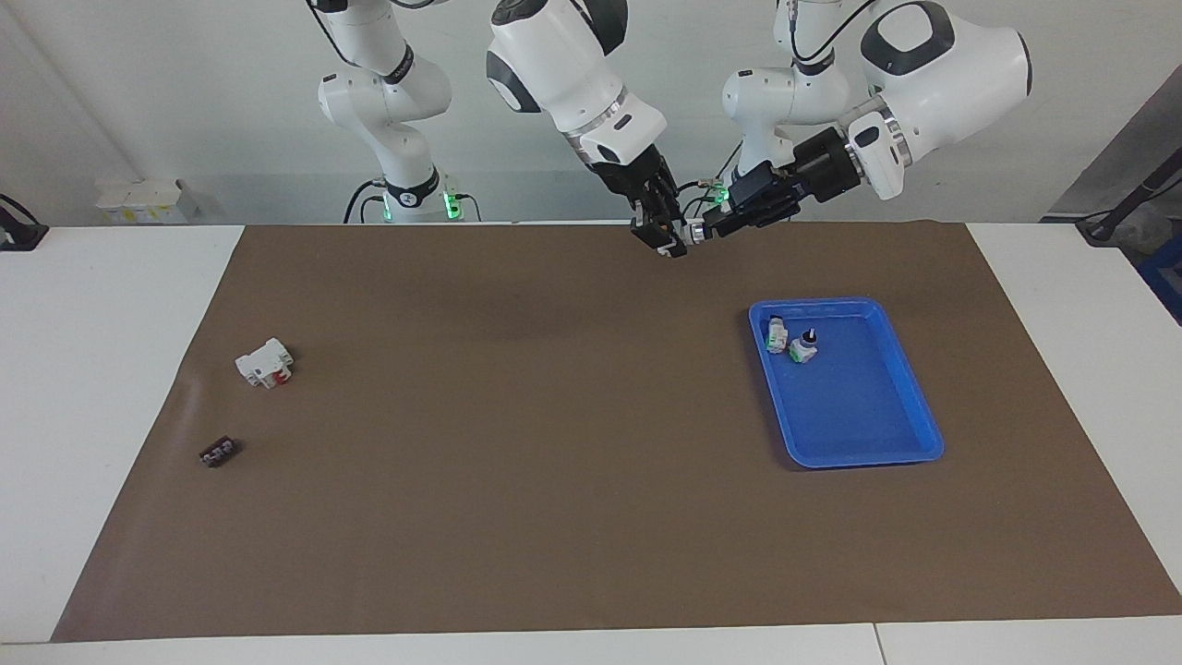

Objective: Turn and place switch with both arms
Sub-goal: 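Close the left gripper on the switch held by the right gripper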

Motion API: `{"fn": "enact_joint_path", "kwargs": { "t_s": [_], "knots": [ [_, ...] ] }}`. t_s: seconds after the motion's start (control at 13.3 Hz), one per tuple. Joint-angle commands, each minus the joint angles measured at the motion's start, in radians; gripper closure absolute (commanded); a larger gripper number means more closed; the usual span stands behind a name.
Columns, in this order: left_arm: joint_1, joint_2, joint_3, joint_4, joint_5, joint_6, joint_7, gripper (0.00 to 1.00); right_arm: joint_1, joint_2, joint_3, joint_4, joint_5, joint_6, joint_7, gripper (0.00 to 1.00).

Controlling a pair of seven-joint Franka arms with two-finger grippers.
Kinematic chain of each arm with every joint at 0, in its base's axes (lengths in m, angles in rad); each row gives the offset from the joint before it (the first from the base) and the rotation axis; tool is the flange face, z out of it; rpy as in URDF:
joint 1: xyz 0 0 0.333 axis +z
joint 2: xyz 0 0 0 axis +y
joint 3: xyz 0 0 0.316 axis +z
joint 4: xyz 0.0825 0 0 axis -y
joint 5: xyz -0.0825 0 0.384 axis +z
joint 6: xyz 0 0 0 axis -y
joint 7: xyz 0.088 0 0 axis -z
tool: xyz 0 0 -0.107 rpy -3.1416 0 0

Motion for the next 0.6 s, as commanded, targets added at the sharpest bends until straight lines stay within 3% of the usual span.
{"fn": "enact_joint_path", "kwargs": {
  "t_s": [0.0,0.15,0.3,0.53],
  "knots": [
    [-0.004,-0.037,0.007,-0.045,-0.017,0.029,-0.011,0.50,-0.002,-0.002,0.005,-0.001,-0.021,0.016,0.031,1.00],
    [-0.007,-0.037,0.007,-0.045,-0.017,0.028,-0.015,0.51,-0.002,0.000,0.005,-0.003,-0.023,0.022,0.044,1.00],
    [-0.007,-0.037,0.007,-0.048,-0.017,0.028,-0.015,0.59,-0.002,0.000,0.005,-0.001,-0.023,0.023,0.044,1.00],
    [-0.008,-0.033,0.007,-0.053,-0.017,0.034,-0.015,0.60,-0.002,-0.002,0.005,-0.003,-0.023,0.025,0.044,1.00]
  ]
}}
